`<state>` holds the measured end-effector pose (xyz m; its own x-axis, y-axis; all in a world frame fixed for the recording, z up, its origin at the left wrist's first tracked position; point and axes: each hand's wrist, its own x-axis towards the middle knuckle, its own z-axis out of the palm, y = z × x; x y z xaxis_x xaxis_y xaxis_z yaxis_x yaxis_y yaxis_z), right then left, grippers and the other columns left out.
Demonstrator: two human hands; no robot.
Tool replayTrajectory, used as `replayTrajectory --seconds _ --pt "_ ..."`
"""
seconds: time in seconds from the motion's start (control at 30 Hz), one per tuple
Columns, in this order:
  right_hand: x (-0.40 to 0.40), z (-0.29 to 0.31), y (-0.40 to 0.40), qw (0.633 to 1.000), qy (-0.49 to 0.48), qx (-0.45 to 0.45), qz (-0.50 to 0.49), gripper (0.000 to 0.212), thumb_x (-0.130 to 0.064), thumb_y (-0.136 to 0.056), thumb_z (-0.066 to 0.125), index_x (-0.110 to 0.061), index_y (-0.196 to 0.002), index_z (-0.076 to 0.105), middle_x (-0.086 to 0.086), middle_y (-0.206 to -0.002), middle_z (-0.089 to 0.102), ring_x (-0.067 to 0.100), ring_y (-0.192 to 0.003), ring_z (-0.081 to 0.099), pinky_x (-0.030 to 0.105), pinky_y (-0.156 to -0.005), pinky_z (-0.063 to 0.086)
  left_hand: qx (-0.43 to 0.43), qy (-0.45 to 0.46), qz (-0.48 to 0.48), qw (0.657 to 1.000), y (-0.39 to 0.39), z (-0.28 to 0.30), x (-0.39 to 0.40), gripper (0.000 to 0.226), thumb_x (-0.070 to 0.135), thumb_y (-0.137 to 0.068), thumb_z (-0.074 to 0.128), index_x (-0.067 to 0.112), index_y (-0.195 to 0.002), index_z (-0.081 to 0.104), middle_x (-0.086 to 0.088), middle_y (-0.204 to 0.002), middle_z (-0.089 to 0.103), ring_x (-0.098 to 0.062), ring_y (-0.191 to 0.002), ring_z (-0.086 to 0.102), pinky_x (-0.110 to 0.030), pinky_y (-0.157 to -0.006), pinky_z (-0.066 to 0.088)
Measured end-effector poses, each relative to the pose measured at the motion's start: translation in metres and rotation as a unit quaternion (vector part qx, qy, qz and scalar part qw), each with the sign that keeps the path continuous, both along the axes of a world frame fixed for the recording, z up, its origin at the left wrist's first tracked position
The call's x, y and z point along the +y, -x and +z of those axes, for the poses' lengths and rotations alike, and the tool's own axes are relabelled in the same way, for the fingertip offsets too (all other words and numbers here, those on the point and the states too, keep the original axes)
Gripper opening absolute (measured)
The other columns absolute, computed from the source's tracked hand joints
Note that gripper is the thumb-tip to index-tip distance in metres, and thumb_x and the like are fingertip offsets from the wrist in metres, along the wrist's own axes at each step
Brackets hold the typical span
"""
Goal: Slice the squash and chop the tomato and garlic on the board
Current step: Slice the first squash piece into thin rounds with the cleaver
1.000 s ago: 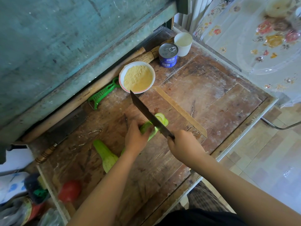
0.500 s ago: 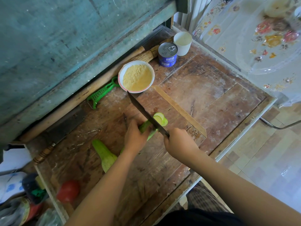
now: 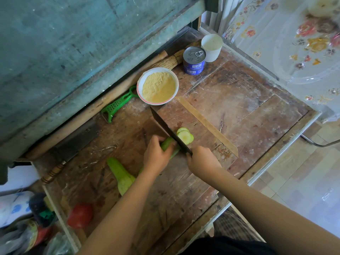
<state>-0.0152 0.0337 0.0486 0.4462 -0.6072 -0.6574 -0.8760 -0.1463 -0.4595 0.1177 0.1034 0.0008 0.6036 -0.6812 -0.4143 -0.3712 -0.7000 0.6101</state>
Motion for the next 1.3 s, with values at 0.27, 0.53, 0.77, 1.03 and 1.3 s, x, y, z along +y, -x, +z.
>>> replayTrajectory --seconds 0.27,0.53,0.77,1.03,1.3 --pt "0.005 0.015 0.015 0.999 0.024 -0.041 0.000 0.028 -0.022 -0.098 0.040 -0.012 -0.073 0.050 0.001 -0.057 0.045 0.017 -0.046 0.041 0.025 -0.042 0.028 -0.007 -0.017 -0.003 1.000 -0.001 0.001 -0.002 0.032 0.049 -0.089 0.054 0.021 -0.101 0.047 0.004 -0.105 0.052 -0.022 -0.103 0.054 -0.030 -0.073 0.034" --pt "0.009 0.030 0.023 0.997 0.049 -0.049 0.016 0.027 -0.021 -0.099 0.039 -0.012 -0.078 0.053 0.000 -0.055 0.043 0.016 -0.044 0.038 0.025 -0.042 0.026 0.014 -0.006 -0.003 1.000 0.000 0.001 0.002 0.044 0.055 -0.084 0.059 0.020 -0.108 0.049 0.001 -0.113 0.055 -0.019 -0.104 0.054 -0.031 -0.075 0.037" --pt "0.011 0.032 0.025 0.997 0.049 -0.051 0.018 0.029 -0.022 -0.099 0.039 -0.015 -0.072 0.049 0.000 -0.056 0.044 0.017 -0.046 0.040 0.026 -0.044 0.029 0.011 -0.002 0.006 1.000 0.000 0.000 0.002 0.039 0.053 -0.084 0.059 0.023 -0.105 0.049 0.003 -0.113 0.056 -0.019 -0.104 0.055 -0.032 -0.076 0.039" --pt "0.013 0.034 0.026 0.997 0.055 -0.045 0.027 0.035 -0.021 -0.098 0.039 -0.021 -0.063 0.038 0.000 -0.057 0.044 0.016 -0.048 0.040 0.026 -0.044 0.028 0.004 0.002 0.009 1.000 0.002 -0.001 0.002 0.036 0.049 -0.085 0.062 0.022 -0.105 0.050 0.004 -0.110 0.056 -0.017 -0.100 0.055 -0.027 -0.073 0.035" --pt "0.012 0.035 0.019 0.998 0.045 -0.027 0.029 0.032 -0.020 -0.099 0.036 -0.017 -0.068 0.044 0.001 -0.059 0.043 0.017 -0.048 0.040 0.025 -0.044 0.029 0.008 -0.015 0.003 1.000 0.001 0.000 0.001 0.041 0.054 -0.084 0.058 0.018 -0.100 0.048 -0.002 -0.107 0.057 -0.024 -0.096 0.055 -0.034 -0.072 0.040"
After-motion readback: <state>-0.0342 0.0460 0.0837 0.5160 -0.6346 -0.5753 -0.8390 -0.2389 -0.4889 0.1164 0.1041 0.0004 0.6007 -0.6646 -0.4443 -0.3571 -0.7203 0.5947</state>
